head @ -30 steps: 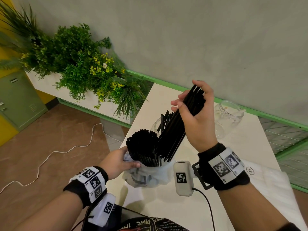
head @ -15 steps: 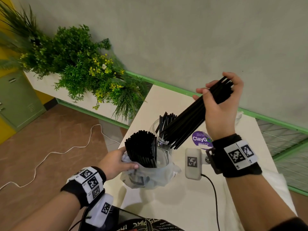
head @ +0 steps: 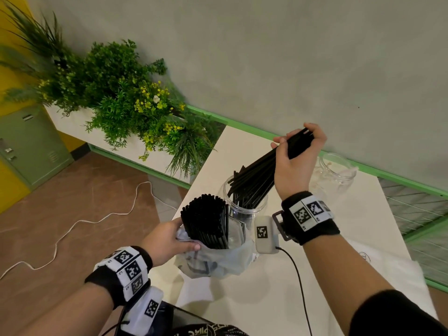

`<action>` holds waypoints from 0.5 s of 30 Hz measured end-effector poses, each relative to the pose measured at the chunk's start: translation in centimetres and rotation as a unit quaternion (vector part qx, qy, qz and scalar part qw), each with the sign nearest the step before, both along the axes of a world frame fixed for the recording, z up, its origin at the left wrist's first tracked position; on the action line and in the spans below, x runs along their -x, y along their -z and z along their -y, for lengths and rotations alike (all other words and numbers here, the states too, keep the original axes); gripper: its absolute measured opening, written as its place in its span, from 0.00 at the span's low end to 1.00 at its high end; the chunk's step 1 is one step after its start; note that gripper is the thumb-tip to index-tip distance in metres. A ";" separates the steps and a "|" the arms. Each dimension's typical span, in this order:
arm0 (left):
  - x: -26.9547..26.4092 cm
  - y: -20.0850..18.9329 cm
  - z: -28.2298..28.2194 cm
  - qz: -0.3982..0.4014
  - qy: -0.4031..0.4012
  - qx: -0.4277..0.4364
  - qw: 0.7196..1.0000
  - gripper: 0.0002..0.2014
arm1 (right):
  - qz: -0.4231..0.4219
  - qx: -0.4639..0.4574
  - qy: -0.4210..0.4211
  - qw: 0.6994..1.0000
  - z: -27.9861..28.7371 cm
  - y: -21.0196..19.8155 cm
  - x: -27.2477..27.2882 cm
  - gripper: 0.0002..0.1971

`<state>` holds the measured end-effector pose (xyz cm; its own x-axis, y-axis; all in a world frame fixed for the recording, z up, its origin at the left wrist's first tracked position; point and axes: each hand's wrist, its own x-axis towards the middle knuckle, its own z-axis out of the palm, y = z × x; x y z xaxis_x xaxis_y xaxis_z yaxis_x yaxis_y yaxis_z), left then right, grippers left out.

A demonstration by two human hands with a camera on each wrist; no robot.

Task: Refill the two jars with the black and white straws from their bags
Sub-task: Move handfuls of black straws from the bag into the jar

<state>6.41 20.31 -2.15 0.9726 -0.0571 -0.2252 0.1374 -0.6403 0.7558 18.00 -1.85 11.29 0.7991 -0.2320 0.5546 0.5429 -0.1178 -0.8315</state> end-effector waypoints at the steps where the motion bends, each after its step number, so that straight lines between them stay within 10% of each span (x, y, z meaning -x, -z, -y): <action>1: 0.0 0.0 -0.1 -0.002 -0.001 -0.001 1.000 0.30 | -0.007 -0.007 0.004 1.000 0.2 0.5 0.0 0.24; 15: -0.3 -0.2 0.0 -0.005 0.001 -0.045 0.999 0.33 | 0.060 0.045 -0.075 0.994 -1.3 2.0 0.6 0.25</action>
<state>6.68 20.29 -1.91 0.9702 -0.0391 -0.2392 0.1427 -0.7058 0.6939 17.39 -0.51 9.25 0.7474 -0.0592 0.6617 0.6552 -0.0993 -0.7490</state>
